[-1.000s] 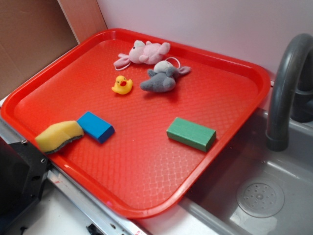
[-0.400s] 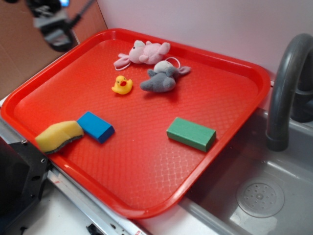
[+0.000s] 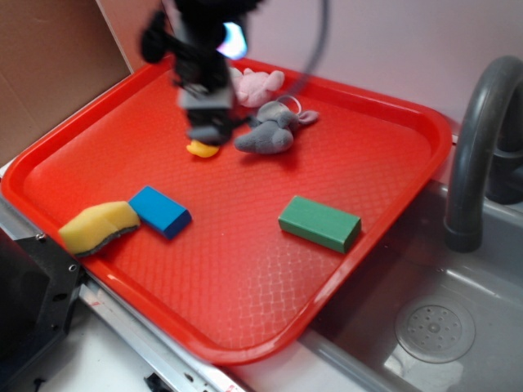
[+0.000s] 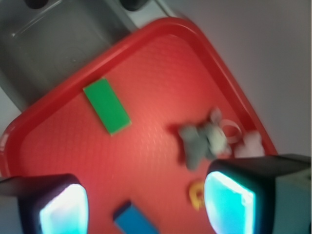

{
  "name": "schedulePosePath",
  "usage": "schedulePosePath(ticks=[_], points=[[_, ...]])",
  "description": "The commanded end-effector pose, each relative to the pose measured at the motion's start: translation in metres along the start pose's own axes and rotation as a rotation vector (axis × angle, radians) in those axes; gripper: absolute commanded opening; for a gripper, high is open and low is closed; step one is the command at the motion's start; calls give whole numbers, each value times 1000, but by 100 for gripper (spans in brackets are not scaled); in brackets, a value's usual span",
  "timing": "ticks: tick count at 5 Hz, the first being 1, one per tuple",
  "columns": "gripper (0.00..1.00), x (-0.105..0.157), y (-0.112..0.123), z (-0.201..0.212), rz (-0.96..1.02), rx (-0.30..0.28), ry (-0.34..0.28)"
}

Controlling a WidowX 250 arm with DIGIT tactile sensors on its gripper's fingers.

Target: Grab the green block.

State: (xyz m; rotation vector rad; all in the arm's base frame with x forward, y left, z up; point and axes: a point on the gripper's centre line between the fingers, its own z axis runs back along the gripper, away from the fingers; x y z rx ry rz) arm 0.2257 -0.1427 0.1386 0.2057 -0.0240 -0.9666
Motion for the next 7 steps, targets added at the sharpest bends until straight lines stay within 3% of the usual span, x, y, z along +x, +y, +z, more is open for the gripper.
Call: schedulePosePath(ticks=[1, 2, 4, 6, 7], points=[[100, 27, -15, -51, -66, -17, 10], [100, 33, -26, -78, -142, -49, 19], [100, 28, -40, -93, -280, -121, 39], [100, 29, -35, -122, -265, -147, 48], [0, 24, -29, -118, -238, -128, 31]])
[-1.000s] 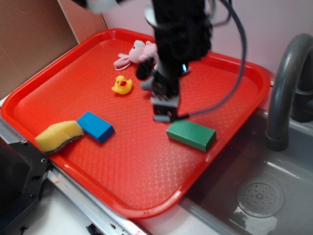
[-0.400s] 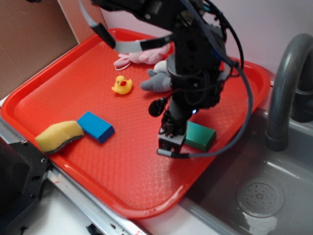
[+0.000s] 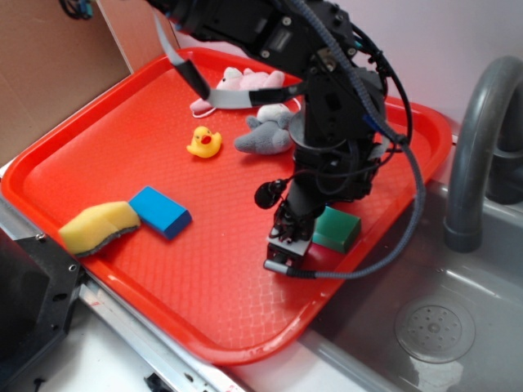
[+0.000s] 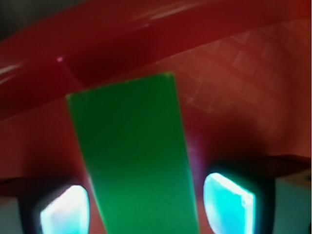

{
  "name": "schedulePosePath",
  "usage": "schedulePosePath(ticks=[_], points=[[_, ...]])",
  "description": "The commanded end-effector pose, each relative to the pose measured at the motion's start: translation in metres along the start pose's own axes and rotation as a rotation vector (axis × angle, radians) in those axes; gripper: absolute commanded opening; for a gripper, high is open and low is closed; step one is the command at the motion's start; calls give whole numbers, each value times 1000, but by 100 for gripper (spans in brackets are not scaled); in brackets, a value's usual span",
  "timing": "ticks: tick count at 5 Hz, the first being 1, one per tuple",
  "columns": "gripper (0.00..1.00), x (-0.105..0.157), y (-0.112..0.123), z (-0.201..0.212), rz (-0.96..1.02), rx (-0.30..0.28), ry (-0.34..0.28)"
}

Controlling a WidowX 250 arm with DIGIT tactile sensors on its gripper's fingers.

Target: Grab the green block.

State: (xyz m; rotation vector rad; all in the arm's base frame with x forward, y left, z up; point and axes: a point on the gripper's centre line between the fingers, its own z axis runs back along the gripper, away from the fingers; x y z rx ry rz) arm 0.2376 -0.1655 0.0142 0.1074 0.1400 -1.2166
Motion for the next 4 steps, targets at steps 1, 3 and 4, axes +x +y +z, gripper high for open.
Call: schedulePosePath(ticks=[1, 3, 4], points=[[0, -31, 4, 35, 218, 40, -83], [0, -95, 18, 97, 714, 14, -9], [0, -115, 14, 118, 960, -17, 36]])
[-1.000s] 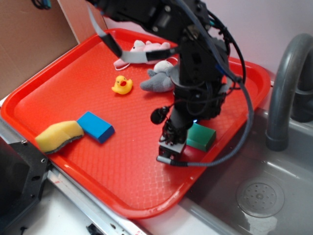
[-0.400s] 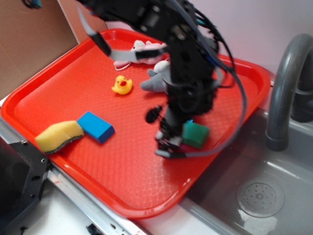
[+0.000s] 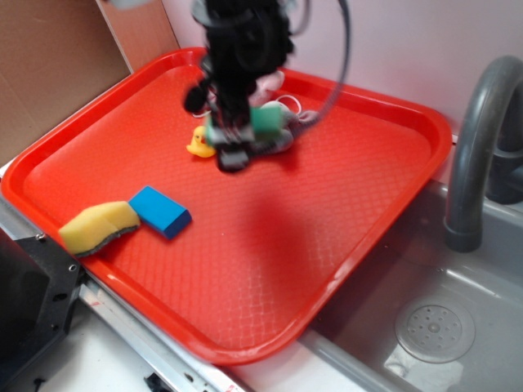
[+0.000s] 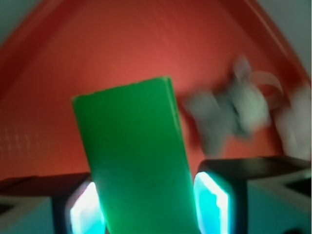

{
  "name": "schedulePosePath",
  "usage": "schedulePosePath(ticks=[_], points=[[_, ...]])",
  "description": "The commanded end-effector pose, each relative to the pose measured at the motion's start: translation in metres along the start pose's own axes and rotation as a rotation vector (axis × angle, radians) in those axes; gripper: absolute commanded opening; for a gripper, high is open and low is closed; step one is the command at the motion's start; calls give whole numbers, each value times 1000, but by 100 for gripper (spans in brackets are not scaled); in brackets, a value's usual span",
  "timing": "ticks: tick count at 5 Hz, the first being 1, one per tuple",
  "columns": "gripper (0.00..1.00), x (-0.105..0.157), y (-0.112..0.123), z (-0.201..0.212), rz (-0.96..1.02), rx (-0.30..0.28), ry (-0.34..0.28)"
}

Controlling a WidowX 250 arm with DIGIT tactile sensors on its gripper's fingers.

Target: Grab the green block.

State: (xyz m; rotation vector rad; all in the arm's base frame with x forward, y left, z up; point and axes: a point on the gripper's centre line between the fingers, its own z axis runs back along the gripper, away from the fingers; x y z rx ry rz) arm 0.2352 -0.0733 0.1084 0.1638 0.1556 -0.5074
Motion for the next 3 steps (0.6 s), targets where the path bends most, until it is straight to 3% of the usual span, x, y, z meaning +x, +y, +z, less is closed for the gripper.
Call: schedulePosePath(ticks=[1, 2, 3], points=[[0, -43, -1, 64, 500, -72, -35], [0, -54, -2, 81, 585, -84, -109], [0, -52, -2, 81, 610, -80, -136]])
